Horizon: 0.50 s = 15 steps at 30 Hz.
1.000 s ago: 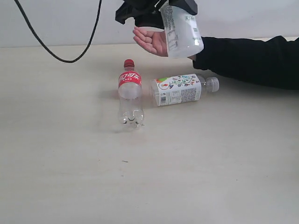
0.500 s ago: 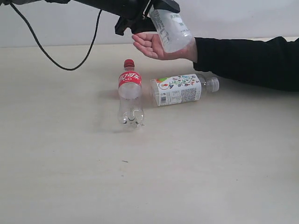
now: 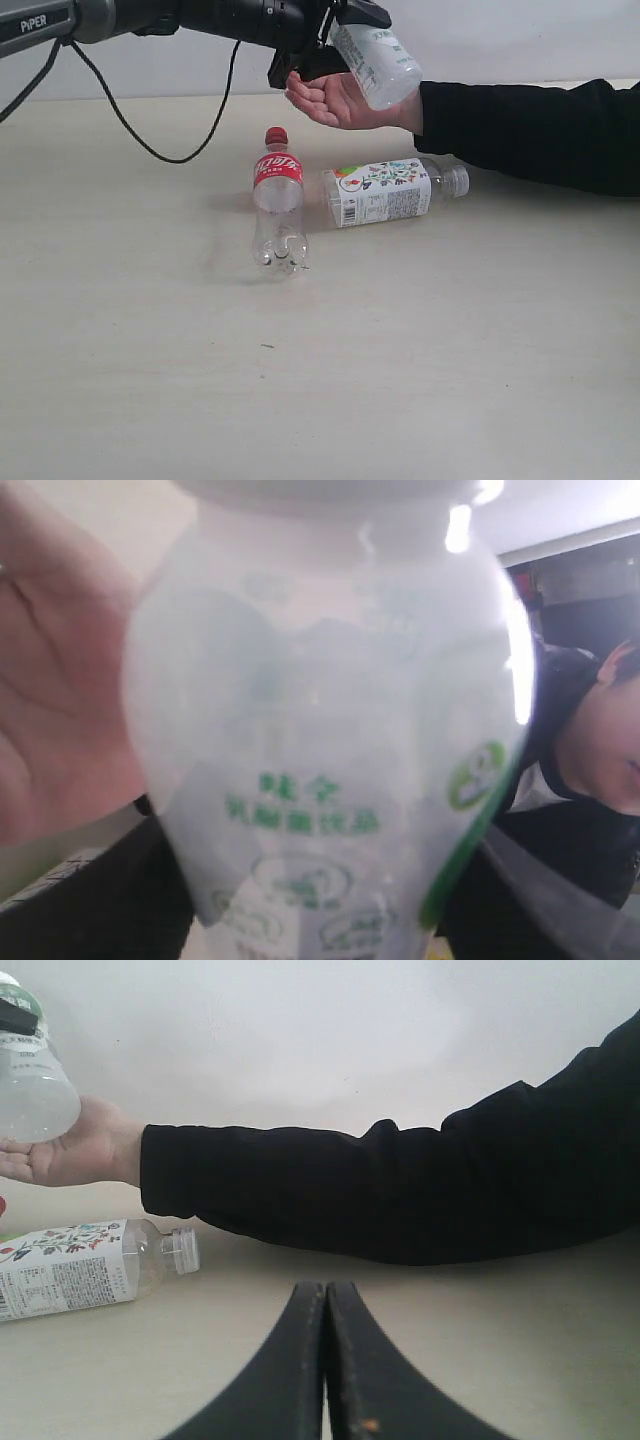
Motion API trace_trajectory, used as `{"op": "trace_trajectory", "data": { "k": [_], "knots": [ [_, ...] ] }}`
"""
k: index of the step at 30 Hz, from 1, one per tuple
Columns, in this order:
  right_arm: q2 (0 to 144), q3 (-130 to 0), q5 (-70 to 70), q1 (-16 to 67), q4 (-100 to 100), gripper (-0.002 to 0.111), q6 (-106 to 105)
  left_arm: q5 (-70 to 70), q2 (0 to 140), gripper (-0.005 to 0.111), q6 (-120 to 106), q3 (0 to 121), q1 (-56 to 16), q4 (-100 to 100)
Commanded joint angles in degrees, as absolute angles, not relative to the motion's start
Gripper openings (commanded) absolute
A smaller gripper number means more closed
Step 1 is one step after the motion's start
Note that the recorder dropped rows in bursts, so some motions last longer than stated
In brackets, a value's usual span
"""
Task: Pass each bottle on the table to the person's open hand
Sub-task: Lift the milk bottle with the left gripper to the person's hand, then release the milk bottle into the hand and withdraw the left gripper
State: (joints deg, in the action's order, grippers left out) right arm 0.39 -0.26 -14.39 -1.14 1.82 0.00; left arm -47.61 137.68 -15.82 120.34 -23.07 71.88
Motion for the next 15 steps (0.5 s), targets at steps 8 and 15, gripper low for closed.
{"op": "trace_trajectory", "data": {
  "k": [8,15],
  "knots": [
    [0.0,0.0,-14.2,-1.4,1.5,0.000,0.0,-47.2,141.2,0.000,-9.9,121.2,-19.9,73.0],
    [0.0,0.0,-14.2,-1.4,1.5,0.000,0.0,-48.4,143.9,0.000,-10.2,121.2,-18.4,72.8]
  ]
}}
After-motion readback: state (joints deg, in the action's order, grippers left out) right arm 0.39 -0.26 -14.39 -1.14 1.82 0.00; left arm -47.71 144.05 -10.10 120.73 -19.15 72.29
